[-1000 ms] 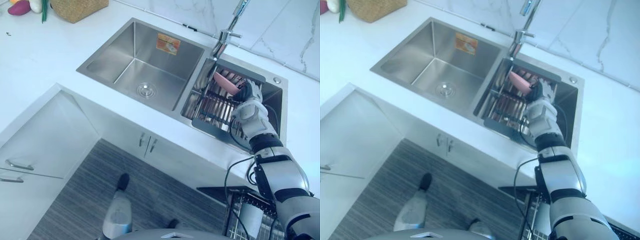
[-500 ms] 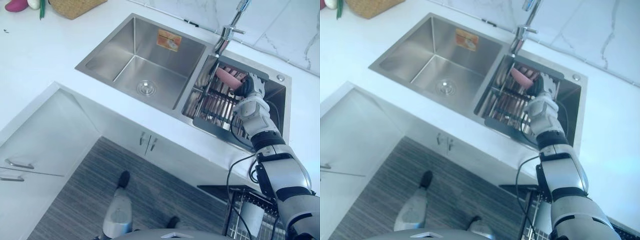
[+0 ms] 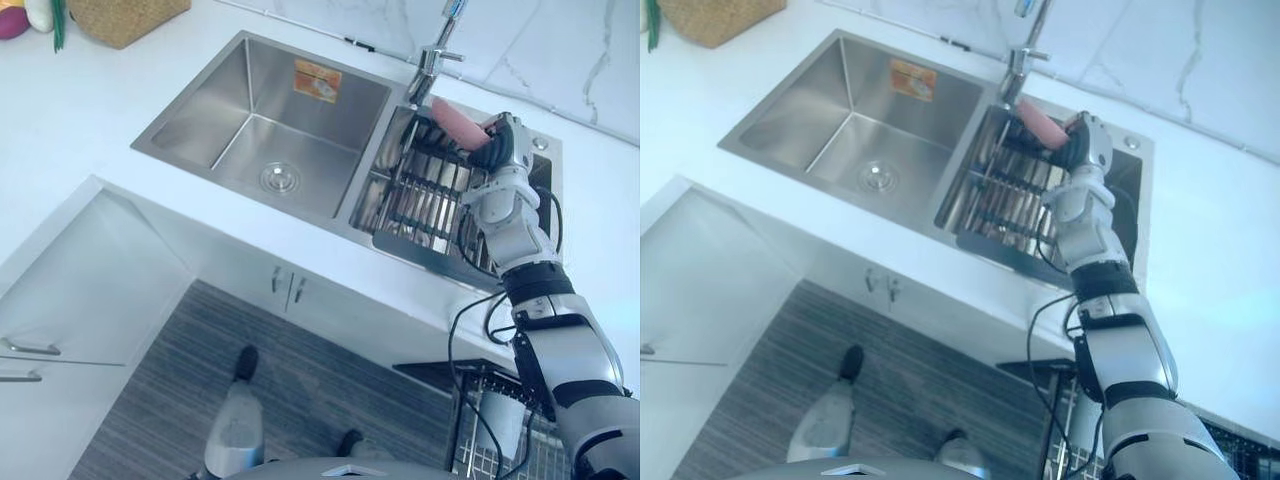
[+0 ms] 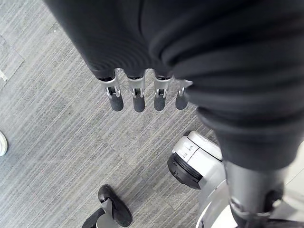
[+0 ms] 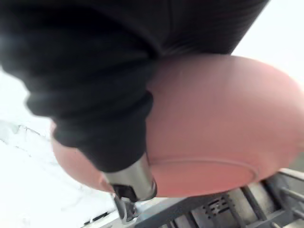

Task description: Walk over to the sink, pick up the cup, carry it to the dishwasher, place the cup inside the dishwasher, then close the dishwasher door

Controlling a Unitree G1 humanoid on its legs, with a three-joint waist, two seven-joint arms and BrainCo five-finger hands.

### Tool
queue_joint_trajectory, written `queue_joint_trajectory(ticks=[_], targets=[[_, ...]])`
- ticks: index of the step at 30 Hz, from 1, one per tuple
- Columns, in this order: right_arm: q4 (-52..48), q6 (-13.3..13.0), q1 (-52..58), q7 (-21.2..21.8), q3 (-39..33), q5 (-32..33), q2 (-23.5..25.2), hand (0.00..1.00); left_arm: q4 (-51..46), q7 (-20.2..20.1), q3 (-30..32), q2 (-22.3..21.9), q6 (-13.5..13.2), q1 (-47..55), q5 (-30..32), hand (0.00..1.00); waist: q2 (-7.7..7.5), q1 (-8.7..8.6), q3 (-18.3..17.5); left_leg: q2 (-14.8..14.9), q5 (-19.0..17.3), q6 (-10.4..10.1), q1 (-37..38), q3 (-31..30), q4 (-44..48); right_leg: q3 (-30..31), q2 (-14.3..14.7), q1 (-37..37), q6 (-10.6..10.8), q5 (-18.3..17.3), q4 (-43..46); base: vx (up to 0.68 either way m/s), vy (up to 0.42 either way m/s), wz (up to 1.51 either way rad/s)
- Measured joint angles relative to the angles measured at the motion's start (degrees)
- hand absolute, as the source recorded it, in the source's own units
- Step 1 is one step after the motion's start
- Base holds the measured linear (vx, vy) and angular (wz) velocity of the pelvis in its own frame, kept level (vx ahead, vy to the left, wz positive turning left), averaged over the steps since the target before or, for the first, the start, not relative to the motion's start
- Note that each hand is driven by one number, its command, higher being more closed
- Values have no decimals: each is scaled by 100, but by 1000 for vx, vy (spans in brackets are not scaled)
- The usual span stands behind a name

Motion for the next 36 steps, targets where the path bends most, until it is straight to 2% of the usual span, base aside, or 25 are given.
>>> queue_joint_trajectory(ticks=[9, 14, 17, 19, 25, 30, 31, 36], targets=[[-858, -286, 542, -377, -179, 126, 28, 100, 59, 103, 11, 0, 57, 26, 196, 0, -17, -47, -245, 43, -37, 3, 60, 161, 0, 145, 1, -23, -5, 15, -30, 6, -3, -9], [-1697, -412, 718, -387, -207, 107, 68, 100, 50, 124, 14, 0, 85, 24, 465, 0, -28, -74, -295, 90, -46, 14, 96, 384, 0, 332, 0, -103, -12, 79, -55, 1, 8, -18], [-2050, -458, 917, -389, -208, -44, 78, 100, 57, 130, 13, 4, 138, 27, 582, 0, -93, -102, -383, 123, -78, 13, 162, 514, -1, 464, 1, -118, -16, 110, -89, -5, 4, -21], [-2362, -518, 1115, -390, -209, -128, 112, 100, 105, 138, 12, 35, 209, 38, 699, 0, -159, -188, -550, 162, -119, 18, 165, 664, 0, 622, 5, -219, -26, 136, -94, -9, 5, -33], [-3278, -614, 1677, -385, -414, -344, 106, 100, 126, 218, -1, 45, 249, 70, 986, 0, -202, -300, -788, 281, -208, 24, 269, 1214, -1, 1202, 10, -506, -84, 260, -143, -5, 12, -50], [-4209, -625, 2766, -385, -1325, -827, -31, 100, 260, 245, -188, 68, 297, 72, 1336, 0, -211, -650, -1060, 395, -244, 7, 383, 1675, -6, 1724, 49, -818, -67, 303, 9, 4, 0, -47], [-4289, -626, 2961, -386, -1478, -878, -40, 100, 265, 239, -236, 80, 297, 71, 1369, 0, -207, -674, -1119, 417, -249, 0, 382, 1727, -6, 1773, 64, -873, -79, 311, 22, -2, -8, -51], [-4468, -609, 4215, -561, -2469, -1013, -39, 100, 438, 209, -588, 179, 362, 70, 1417, 0, -211, -1009, -1319, 580, -315, -60, 550, 2144, -8, 2275, 204, -1170, -216, 263, 208, -40, -19, -48]])
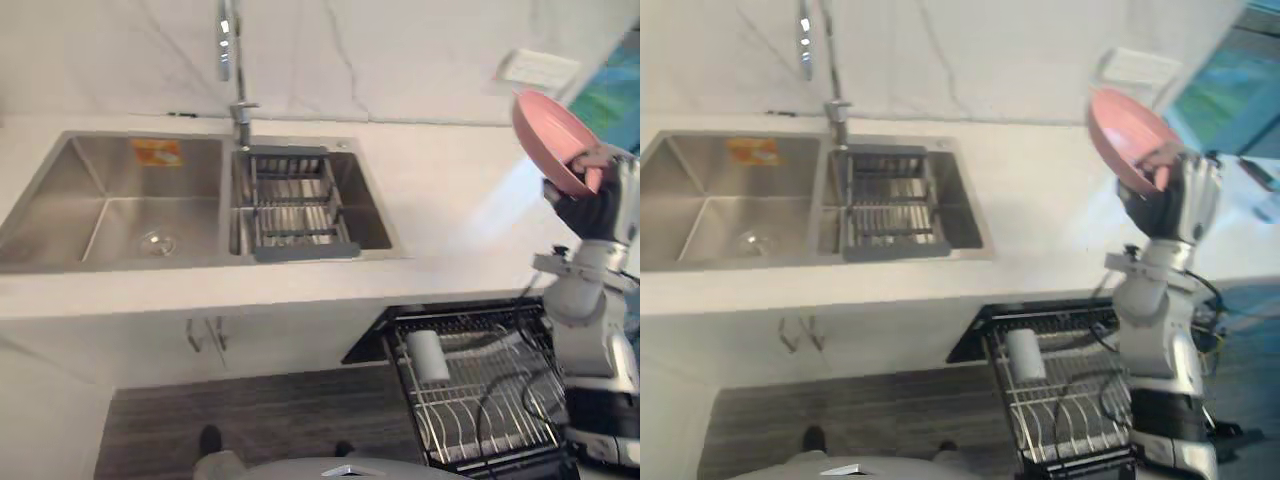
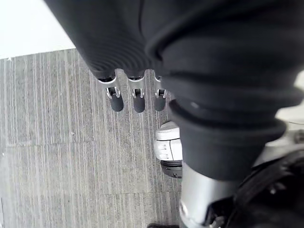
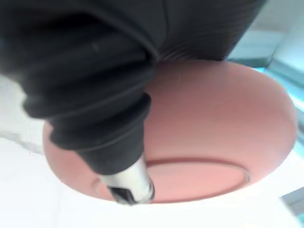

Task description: Walk over to the sink, pick up the cup, carry it to the dishwasher, place the cup inside the dishwasher, then close the dishwasher door

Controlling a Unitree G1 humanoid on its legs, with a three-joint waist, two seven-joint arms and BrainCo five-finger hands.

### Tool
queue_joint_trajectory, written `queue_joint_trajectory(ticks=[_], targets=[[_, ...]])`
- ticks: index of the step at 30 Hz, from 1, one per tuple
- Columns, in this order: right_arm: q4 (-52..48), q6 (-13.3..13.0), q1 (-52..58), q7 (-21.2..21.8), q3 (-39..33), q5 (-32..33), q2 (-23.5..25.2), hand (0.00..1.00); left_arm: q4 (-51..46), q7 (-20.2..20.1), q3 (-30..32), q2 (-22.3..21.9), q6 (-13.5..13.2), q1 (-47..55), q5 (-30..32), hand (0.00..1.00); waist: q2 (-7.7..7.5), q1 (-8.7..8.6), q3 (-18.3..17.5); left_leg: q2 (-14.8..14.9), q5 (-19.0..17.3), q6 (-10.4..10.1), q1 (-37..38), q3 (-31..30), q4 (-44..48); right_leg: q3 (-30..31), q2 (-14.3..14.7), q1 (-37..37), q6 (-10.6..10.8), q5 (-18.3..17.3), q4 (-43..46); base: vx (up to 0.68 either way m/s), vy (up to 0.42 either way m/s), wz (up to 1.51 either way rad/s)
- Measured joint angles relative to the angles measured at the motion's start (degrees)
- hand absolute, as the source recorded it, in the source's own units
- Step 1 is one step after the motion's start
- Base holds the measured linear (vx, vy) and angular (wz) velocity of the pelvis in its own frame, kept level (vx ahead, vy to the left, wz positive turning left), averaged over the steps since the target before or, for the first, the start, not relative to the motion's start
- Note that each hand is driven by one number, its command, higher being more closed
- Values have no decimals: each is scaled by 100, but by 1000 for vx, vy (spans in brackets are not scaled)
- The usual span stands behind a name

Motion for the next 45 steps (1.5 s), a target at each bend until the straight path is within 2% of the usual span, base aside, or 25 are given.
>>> queue_joint_trajectory(ticks=[1, 5, 8, 10, 11, 12, 13, 14, 15, 16, 17, 18, 20, 21, 22, 26, 29, 31, 35, 39, 45], targets=[[0, 26, 196, -58, -193, 0, 14, 100, 62, -15, -67, 17, 40, 0, -3, 0, -23, -115, -35, 7, -21, -27, 3, 96, 0, 112, 9, -95, -13, 9, 37, -60, 2, -47], [0, 100, 560, -278, -618, 1, 111, 100, 72, -11, -218, 109, 180, -6, -80, 0, -90, -286, -97, 6, -39, -21, 43, 505, 0, 568, 36, -403, -186, 127, 57, -65, 27, -61], [0, 106, 725, -317, -770, 16, 358, 100, 76, 9, -196, 197, 340, -139, -285, 0, -199, -413, -118, 12, -63, -18, 154, 878, 1, 829, 69, -580, -367, 247, 63, -72, 27, -68], [0, 92, 853, -323, -779, 75, 545, 100, 78, 55, -135, 227, 390, -135, -402, 0, -248, -423, -146, 83, -124, -82, 267, 1132, 4, 519, 67, -749, -948, 243, 182, -56, 24, -84], [1, 30, 939, -321, -760, 134, 700, 100, 77, 100, -9, 218, 441, -107, -565, 0, -281, -380, -159, 136, -191, -95, 342, 1164, 5, 122, 44, -854, -1564, 204, 230, -66, 35, -117], [2, -44, 1010, -323, -715, 193, 898, 100, 77, 165, 84, 221, 512, -79, -755, 0, -330, -369, -171, 188, -263, -110, 386, 1218, 5, -165, 36, -924, -1892, 49, 208, -127, -8, -129], [7, -66, 1080, -324, -614, 258, 1009, 100, 79, 170, 119, 225, 559, -63, -801, 0, -301, -324, -173, 267, -323, -68, 361, 1245, 4, -339, 33, -942, -1950, -48, 201, -120, -65, -109], [12, -127, 1200, -325, -534, 279, 1138, 100, 77, 176, 154, 236, 592, -43, -822, 0, -276, -322, -165, 370, -327, -66, 357, 1324, 3, -468, 28, -1079, -1737, -106, 389, -99, -76, -67], [14, -176, 1343, -328, -494, 285, 1275, 100, 76, 182, 185, 265, 609, -37, -827, 0, -345, -370, -167, 384, -317, -94, 349, 1327, 5, -563, -2, -1198, -1427, -67, 861, -34, -61, -21], [18, -194, 1541, -355, -452, 294, 1442, 100, 69, 172, 241, 325, 613, 29, -834, 0, -505, -422, -204, 297, -286, -143, 331, 1246, 5, -607, -31, -1032, -1166, -219, 902, -13, -67, 14], [104, -194, 1601, -445, -404, 295, 1525, 100, 62, 162, 257, 316, 610, 27, -856, 0, -490, -397, -201, 323, -270, -167, 275, 1205, 5, -653, -26, -1036, -920, -149, 813, -8, -92, 30], [225, -194, 1599, -472, -377, 300, 1594, 100, 60, 167, 250, 269, 606, -18, -857, 0, -419, -377, -193, 350, -273, -175, 182, 1099, 8, -773, -6, -1030, -874, -124, 728, -12, -84, 25], [384, -127, 1599, -527, -260, 371, 1646, 100, 56, 204, 243, 252, 595, -162, -876, 0, -333, -221, -203, 361, -252, -156, 27, 950, 41, -897, 5, -1030, -629, 31, 445, -9, -21, 11], [452, -96, 1576, -529, -118, 445, 1686, 100, 56, 274, 243, 187, 590, -237, -963, 0, -229, -111, -147, 358, -211, -159, -88, 936, 24, -903, 21, -1013, -462, 179, 242, 23, 15, 9], [455, 12, 1533, -521, -17, 476, 1832, 100, 57, 389, 248, 142, 587, -280, -1118, 0, -163, -87, -92, 342, -195, -148, -118, 922, 10, -903, 27, -965, -428, 329, 68, 32, 17, 16], [594, 256, 1356, -522, 96, 522, 2237, 100, 57, 435, 259, 131, 480, -324, -1415, 0, -110, 34, 94, 292, -188, -140, -130, 884, 10, -902, 12, -778, -266, 687, -255, 82, 17, 12], [809, 414, 1208, -528, 78, 580, 2238, 100, 64, 441, 271, 91, 307, -377, -1530, 0, -19, 88, 286, 263, -163, -141, -217, 743, 11, -989, -8, -732, -202, 787, -358, 109, 10, 21], [958, 518, 1081, -528, 65, 662, 2237, 100, 64, 439, 316, 47, 245, -376, -1605, 0, 93, 127, 373, 251, -142, -132, -293, 620, 40, -1075, -12, -703, -107, 844, -415, 128, 8, 20], [1290, 729, 868, -534, 68, 812, 2237, 100, 63, 437, 314, -34, 136, -383, -1625, 0, 274, 172, 499, 235, -141, -133, -300, 447, 43, -1283, -28, -538, -77, 819, -476, 99, 9, 23], [1672, 890, 710, -711, 48, 1022, 2236, 100, 54, 435, 316, -106, 86, -385, -1625, 0, 366, 222, 560, 185, -136, -126, -335, 290, 43, -1466, -85, -444, -30, 775, -477, 19, 12, 22], [2443, 1013, 481, -711, -25, 1228, 2194, 100, 38, 370, 319, -171, 92, -383, -1627, 0, 511, 278, 643, 128, -109, -80, -334, 115, 16, -1610, -155, -340, -36, 687, -414, -51, 6, 16]])
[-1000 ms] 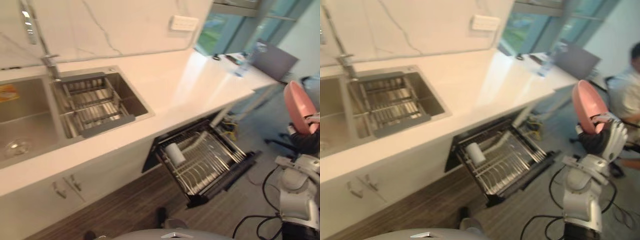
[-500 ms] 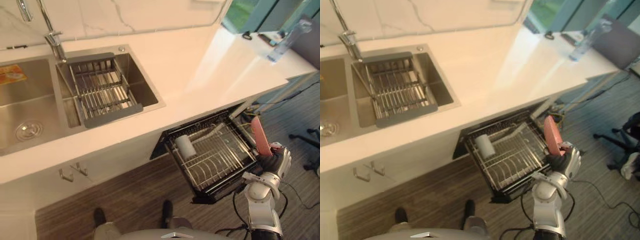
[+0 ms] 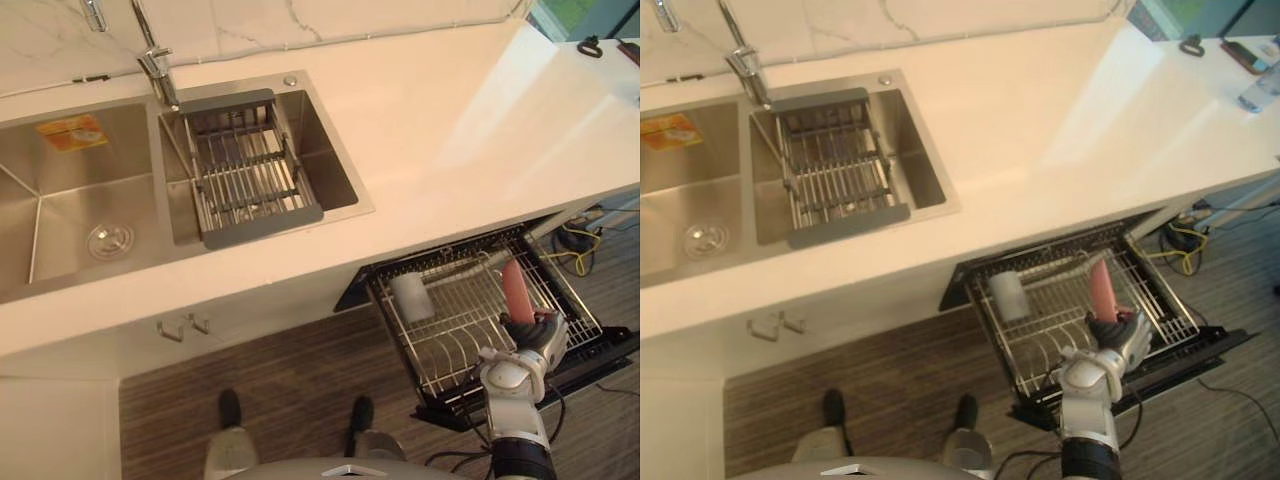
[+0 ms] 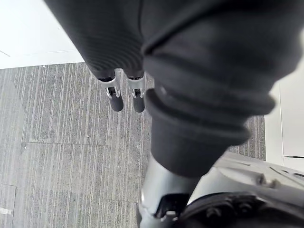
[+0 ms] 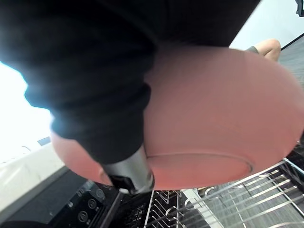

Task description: Walk over to the sink, pick up the cup, carry it to the dishwasher, place the cup inside the dishwasher, then close the dishwasher door

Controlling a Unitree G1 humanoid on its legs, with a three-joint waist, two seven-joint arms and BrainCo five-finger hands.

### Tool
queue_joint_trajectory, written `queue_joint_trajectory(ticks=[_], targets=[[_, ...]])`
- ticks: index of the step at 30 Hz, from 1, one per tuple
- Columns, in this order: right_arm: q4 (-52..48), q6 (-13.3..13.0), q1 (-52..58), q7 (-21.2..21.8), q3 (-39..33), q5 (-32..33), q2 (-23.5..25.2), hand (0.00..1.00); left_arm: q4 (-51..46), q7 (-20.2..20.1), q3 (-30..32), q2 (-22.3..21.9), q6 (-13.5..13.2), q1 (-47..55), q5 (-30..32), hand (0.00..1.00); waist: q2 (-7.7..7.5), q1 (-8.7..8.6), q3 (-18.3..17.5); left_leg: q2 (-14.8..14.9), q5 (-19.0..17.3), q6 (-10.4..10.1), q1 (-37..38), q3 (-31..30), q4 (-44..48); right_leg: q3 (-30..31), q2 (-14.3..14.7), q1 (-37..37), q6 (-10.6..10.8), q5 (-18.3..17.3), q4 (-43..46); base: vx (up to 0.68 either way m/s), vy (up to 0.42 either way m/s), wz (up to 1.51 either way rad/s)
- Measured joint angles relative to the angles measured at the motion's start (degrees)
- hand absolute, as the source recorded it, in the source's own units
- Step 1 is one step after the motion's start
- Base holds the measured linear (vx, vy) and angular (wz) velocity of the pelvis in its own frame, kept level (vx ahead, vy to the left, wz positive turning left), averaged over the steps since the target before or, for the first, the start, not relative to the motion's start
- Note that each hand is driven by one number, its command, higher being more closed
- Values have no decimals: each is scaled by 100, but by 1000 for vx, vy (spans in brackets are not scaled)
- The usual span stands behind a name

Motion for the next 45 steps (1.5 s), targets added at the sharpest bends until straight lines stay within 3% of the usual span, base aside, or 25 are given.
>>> queue_joint_trajectory(ticks=[6, 13, 20, 21, 26, 29, 30, 35, 39, 45], targets=[[1302, 101, -778, 7, 8, 437, -579, 100, -19, -131, -12, -39, 4, -149, -10, 0, 196, 50, 160, -97, 76, 74, -346, -188, -6, -62, -70, -202, 48, 12, 13, -60, 7, 17], [1971, 116, -1743, 8, 8, 889, -1185, 100, -161, -237, -55, -36, 1, -377, -26, 0, 384, 117, 606, -159, 250, 120, -648, -422, 27, -214, -111, -370, 75, 131, 26, -4, -7, 15], [2574, 231, -2745, 22, 15, 1213, -2061, 100, -447, -443, -71, -54, -189, -517, -251, 0, 782, 139, 1207, -269, 365, 198, -949, -477, 28, -230, -236, -698, 100, 175, 174, -35, 28, 7], [2748, 468, -2896, 90, 11, 1257, -2430, 100, -594, -581, -97, -78, -236, -586, -450, 0, 1046, 116, 1382, -345, 431, 236, -1155, -566, 27, -226, -353, -969, 138, 93, 410, -77, 55, 14], [2756, 599, -2821, 301, 8, 1238, -2591, 100, -661, -615, -143, -77, -238, -589, -483, 0, 1181, 79, 1453, -427, 471, 277, -1287, -567, 28, -196, -474, -1183, 155, 14, 655, -24, 30, 7], [2732, 615, -2696, 363, -115, 1016, -2679, 100, -674, -849, -191, -93, -317, -567, -507, 0, 1284, 83, 1497, -487, 471, 283, -1288, -519, 28, -105, -573, -1323, 154, -113, 874, -20, 14, -2], [2737, 603, -2691, 435, -114, 1017, -2673, 0, -681, -926, -199, -99, -368, -567, -507, 0, 1286, 85, 1497, -490, 469, 286, -1291, -476, 28, -49, -581, -1389, 154, -126, 928, -23, 5, -13], [2815, 634, -2363, 450, -151, 1088, -2541, 0, -776, -1102, -299, -138, -417, -571, -509, 0, 1300, -26, 1499, -488, 464, 286, -1281, -467, 28, -28, -590, -1410, 192, -189, 990, -4, -1, -2], [2869, 598, -2064, 448, -374, 1423, -2198, 0, -876, -874, -285, -145, -160, -571, -448, 0, 1301, -83, 1499, -484, 459, 281, -1237, -419, 29, 29, -590, -1418, 175, -183, 1022, 19, -3, -4], [2614, 462, -1879, 641, -678, 1717, -2166, 0, -869, -652, 16, -167, 67, -570, -344, 0, 1297, -92, 1500, -471, 383, 273, -983, -194, 28, 248, -611, -1428, 177, -342, 1264, 5, -7, -15]])
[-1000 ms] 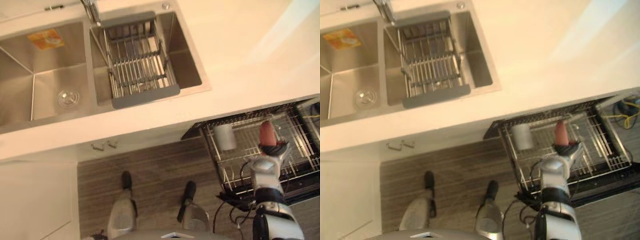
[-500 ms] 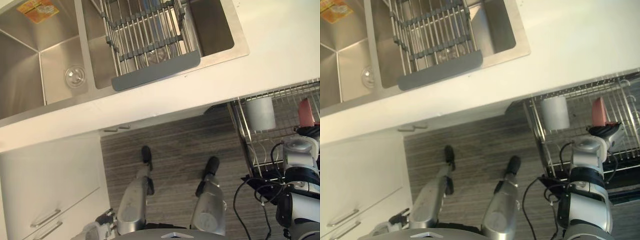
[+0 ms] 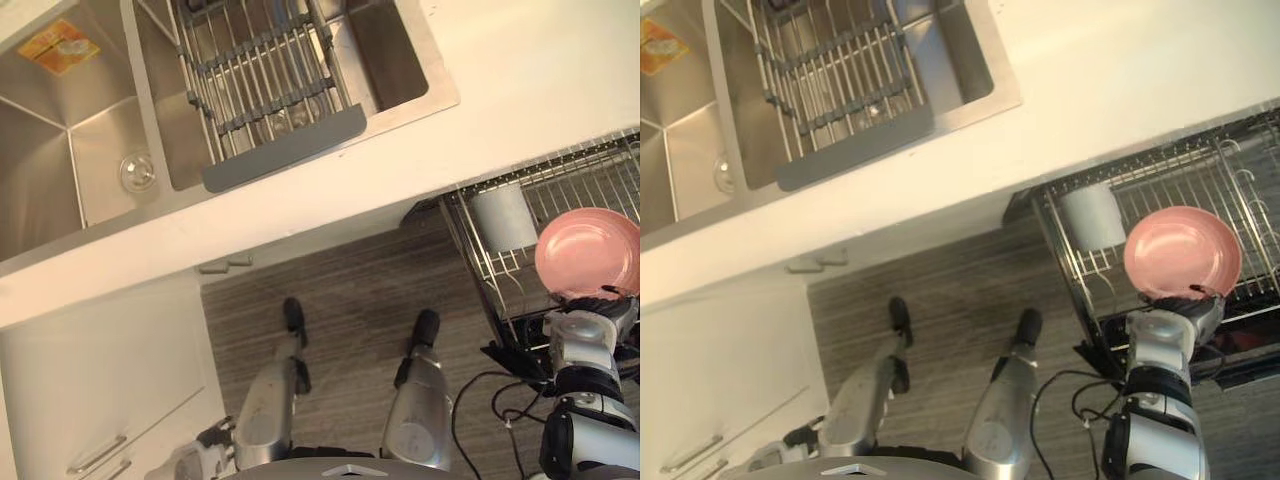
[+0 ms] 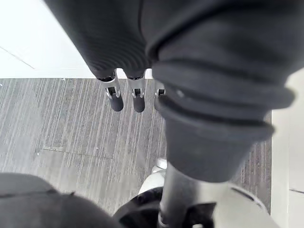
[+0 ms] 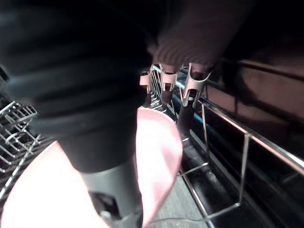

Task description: Walk over to the sink, pick up the cup, carry it to the dishwasher, place the cup inside the dishwasher, then close the dishwasher door

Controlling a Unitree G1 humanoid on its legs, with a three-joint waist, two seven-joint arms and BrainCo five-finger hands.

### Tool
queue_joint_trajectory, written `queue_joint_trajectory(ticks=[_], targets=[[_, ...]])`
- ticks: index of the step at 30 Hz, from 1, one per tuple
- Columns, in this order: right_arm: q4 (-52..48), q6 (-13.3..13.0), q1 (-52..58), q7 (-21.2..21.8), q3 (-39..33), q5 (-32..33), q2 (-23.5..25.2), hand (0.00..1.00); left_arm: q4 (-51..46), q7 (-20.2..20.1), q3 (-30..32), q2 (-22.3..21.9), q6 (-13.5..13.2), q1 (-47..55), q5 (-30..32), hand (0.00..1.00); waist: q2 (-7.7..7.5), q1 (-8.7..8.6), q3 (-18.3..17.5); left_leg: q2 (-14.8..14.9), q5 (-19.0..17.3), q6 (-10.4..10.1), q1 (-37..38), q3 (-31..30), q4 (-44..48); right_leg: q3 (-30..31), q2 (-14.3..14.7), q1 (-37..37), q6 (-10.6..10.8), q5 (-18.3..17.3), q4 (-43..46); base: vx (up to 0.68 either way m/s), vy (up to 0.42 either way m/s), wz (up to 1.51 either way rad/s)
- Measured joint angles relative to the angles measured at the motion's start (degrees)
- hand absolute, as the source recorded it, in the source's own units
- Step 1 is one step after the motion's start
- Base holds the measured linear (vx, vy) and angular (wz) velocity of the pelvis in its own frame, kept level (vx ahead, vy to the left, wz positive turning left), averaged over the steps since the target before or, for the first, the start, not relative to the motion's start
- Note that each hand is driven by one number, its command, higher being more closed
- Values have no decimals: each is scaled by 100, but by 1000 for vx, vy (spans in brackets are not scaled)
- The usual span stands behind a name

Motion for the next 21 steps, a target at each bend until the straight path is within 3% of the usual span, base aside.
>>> queue_joint_trajectory(ticks=[2, 5, 9, 13, 17, 20, 21], targets=[[-319, -220, 196, 123, -125, 374, 8, 0, 10, 192, 178, -26, 181, 1, 103, 0, -7, -18, -2, -6, -48, -13, 132, 92, 0, 58, -40, -3, 31, -145, 191, 10, -17, -12], [-1013, -474, 489, 451, -163, 957, 35, 0, 53, 211, 441, -60, 210, 10, 484, 0, -53, -24, -30, -5, -88, -15, 266, 201, 1, 165, -63, -25, 33, -274, 373, 31, -20, -14], [-2290, -913, 695, 773, -337, 1256, 226, 0, 239, 178, 646, -81, 180, 18, 791, 0, -311, -122, -226, -2, -192, -36, 469, 444, 0, 355, -75, -80, 42, -385, 592, 68, -13, -23], [-3829, -1526, 996, 1006, -554, 1607, 437, 0, 405, 151, 888, -20, 86, 35, 1172, 0, -576, -327, -486, 21, -284, -53, 793, 793, 2, 507, -40, 111, 61, -469, 603, 102, 6, -22], [-3904, -1944, 1262, 1046, -1131, 1764, 496, 0, 518, 168, 997, 54, 85, 76, 1472, 0, -774, -394, -656, 133, -411, -114, 1065, 1030, 4, 634, 114, 306, 50, -462, 454, 80, -4, -27], [-3511, -2260, 1412, 856, -1982, 2253, 442, 0, 676, 200, 1042, 116, 126, 118, 1518, 0, -900, -540, -713, 233, -511, -182, 1300, 1190, 5, 724, 261, 512, 23, -425, 286, 68, -4, -29], [-3273, -2362, 1448, 751, -2308, 2488, 431, 100, 683, 201, 1043, 165, 183, 153, 1528, 0, -964, -625, -744, 281, -560, -222, 1413, 1275, 5, 797, 332, 585, 13, -416, 228, 66, -14, -46]])
